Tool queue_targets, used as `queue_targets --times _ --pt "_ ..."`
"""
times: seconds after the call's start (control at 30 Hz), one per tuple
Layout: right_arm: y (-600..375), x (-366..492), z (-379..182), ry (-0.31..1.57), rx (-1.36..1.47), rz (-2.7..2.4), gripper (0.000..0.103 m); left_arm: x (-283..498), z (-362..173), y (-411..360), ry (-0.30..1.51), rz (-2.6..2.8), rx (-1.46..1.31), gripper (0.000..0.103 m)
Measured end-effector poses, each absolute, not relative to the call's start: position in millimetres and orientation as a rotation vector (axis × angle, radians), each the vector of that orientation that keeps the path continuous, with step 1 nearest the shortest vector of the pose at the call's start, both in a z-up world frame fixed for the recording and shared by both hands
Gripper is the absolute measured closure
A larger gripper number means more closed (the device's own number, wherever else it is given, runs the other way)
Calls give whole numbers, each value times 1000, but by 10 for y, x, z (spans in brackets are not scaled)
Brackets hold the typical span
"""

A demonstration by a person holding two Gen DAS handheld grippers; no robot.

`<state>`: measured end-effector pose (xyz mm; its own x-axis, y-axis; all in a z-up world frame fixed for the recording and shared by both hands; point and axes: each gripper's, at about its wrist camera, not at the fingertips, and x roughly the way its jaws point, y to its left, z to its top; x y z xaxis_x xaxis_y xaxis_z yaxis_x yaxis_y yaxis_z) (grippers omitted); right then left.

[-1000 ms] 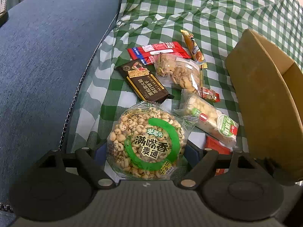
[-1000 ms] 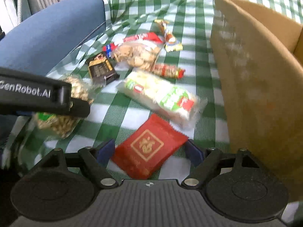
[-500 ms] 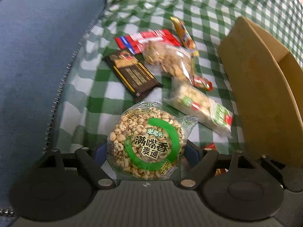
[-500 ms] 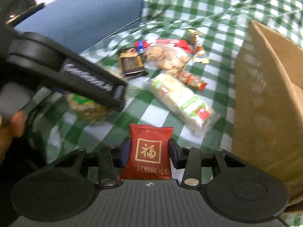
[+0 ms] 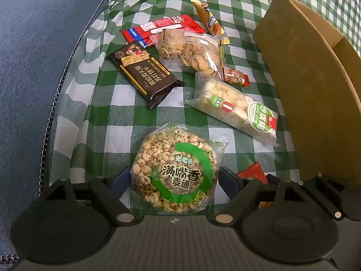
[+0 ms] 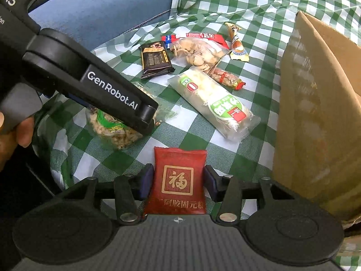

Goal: Organize snacks
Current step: 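Grasp the round nut cake with the left tool while the right tool grasps the red packet, then lift both snacks and carry them over the cardboard box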

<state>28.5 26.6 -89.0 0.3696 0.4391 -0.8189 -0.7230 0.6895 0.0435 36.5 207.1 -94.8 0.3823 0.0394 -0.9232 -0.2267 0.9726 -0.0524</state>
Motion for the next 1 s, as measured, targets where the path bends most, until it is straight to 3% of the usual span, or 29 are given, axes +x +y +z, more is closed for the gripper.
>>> queue_targets --times 0.2,0.3,0.5,1.0 --pt "272 284 -887 920 -358 764 53 394 -980 2055 1191 163 -172 15" --pt "261 271 -875 905 -366 754 58 418 -1016 2029 1210 151 -152 15" --pt "237 197 -769 853 -375 751 60 396 -1005 1965 1185 150 -101 20" --pt "-253 -66 282 526 -342 806 60 -108 -405 1904 727 112 -144 20"
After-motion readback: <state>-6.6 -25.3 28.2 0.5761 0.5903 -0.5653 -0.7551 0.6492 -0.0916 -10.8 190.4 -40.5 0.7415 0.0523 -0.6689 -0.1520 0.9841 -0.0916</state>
